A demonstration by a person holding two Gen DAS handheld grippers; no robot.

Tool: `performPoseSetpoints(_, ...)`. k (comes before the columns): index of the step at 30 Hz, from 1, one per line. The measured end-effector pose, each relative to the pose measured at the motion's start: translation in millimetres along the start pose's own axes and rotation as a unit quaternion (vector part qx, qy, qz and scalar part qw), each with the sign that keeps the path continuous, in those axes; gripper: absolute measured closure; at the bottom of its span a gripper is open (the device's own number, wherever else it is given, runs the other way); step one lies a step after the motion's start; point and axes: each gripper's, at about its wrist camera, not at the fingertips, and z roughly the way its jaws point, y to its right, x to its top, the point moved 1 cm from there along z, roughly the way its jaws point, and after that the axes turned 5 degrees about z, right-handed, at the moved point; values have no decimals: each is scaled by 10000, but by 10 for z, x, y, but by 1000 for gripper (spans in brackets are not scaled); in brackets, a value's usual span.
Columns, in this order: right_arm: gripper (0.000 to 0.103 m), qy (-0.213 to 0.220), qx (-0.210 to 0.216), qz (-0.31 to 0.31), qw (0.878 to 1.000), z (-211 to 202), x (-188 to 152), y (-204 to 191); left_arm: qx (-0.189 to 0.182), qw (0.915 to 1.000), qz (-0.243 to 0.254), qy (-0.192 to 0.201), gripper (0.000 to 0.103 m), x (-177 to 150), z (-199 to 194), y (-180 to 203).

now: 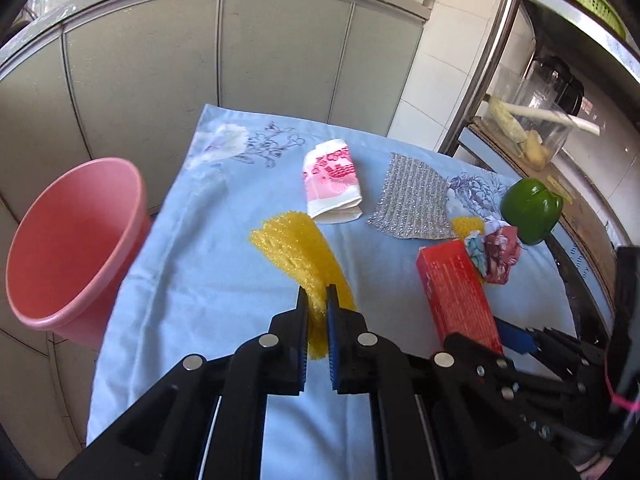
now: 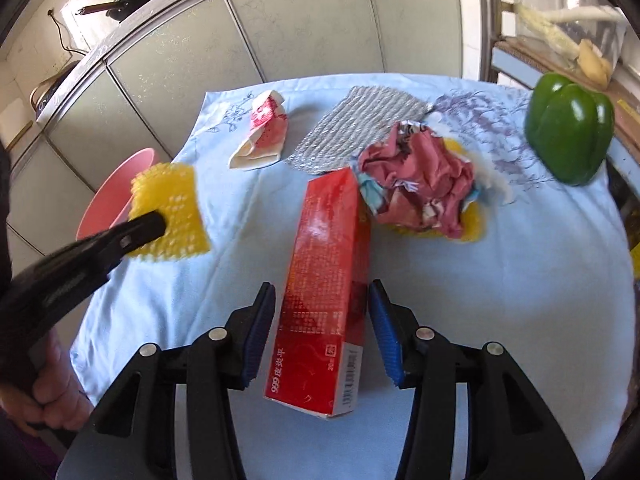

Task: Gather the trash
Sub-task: 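Carry the yellow mesh sleeve and red box in both tools over the pink bin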

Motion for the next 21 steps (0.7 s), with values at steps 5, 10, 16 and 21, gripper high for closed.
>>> performPoseSetpoints(5,54,-77,-194,-73,9998,100,9,-110,-24,9998,-136,154,96,-122,-194,-208)
performPoseSetpoints(10,61,76,-309,-277,9991,39,-26,-203,58,9992,-265,306,96,-189,-321,-454)
performPoseSetpoints(16,61,419,74,-275,9987,-172,4,-342,89,9978,-475,451,96,-210,-406,-727)
performPoseSetpoints(21,61,586,504,-658,9948,-271,174,-734,287,9954,-615,673,96,-185,-553,-957)
